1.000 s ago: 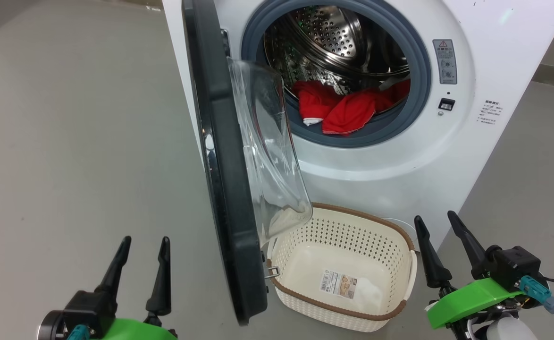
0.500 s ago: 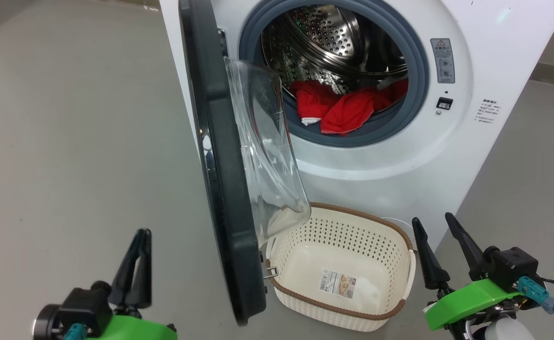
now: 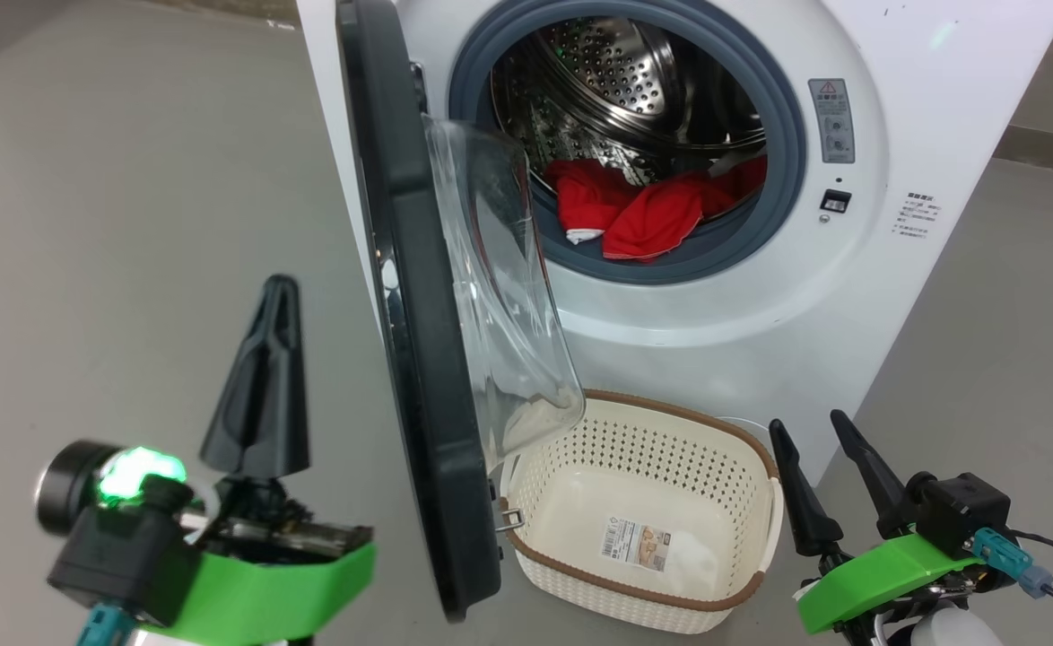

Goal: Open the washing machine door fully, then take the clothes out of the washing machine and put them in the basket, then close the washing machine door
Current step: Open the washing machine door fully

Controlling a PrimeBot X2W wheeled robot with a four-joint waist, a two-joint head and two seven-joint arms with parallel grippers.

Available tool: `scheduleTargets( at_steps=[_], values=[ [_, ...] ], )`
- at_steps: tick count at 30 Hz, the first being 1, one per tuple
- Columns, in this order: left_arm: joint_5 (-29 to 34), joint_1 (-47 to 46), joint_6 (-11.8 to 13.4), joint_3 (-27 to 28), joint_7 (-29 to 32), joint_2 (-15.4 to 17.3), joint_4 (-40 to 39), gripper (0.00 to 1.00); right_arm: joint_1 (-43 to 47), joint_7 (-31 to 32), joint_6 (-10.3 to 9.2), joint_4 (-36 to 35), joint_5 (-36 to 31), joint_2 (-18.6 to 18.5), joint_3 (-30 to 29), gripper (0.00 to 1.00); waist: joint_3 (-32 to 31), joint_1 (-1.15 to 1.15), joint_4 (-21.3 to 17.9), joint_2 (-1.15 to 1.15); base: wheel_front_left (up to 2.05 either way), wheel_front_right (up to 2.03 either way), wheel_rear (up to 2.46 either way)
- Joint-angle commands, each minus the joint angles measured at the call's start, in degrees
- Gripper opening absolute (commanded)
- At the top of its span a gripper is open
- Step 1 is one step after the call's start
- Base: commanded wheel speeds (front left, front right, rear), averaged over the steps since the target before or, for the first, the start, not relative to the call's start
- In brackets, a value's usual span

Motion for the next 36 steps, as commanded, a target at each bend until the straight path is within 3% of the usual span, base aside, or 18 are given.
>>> scheduleTargets(
  at_steps=[1,10,19,26,36],
  values=[
    [0.6,-3.3,-0.1,-0.6,-0.3,0.6,-3.3,0.0,-1.1,-0.5,0.36,-1.1,0.3,0.0,1.6,1.0,-0.1,0.0,-0.4,0.0,0.0,0.0,0.0],
    [-1.2,-4.5,-1.9,-12.0,0.3,0.6,-2.1,0.0,-1.1,-0.5,0.36,-0.8,0.6,0.0,2.0,1.0,0.0,0.0,-1.4,0.0,0.0,0.0,0.0],
    [-4.6,-2.9,-1.8,-20.3,6.1,0.6,4.6,0.0,-1.1,-0.5,0.36,-0.7,0.7,0.0,1.9,1.0,0.4,0.0,-1.7,0.0,0.0,0.0,0.0],
    [-6.1,-2.1,-1.2,-21.4,8.8,0.6,9.1,0.0,-1.3,-0.5,0.36,-0.8,0.8,0.0,1.9,1.0,0.6,0.0,-1.6,0.0,0.0,0.0,0.0],
    [-6.6,-2.1,2.1,-19.6,10.4,0.8,14.5,0.0,-1.4,-0.5,0.36,-0.9,0.7,0.0,1.9,1.0,1.0,0.0,-1.8,0.0,0.0,0.0,0.0]
  ],
)
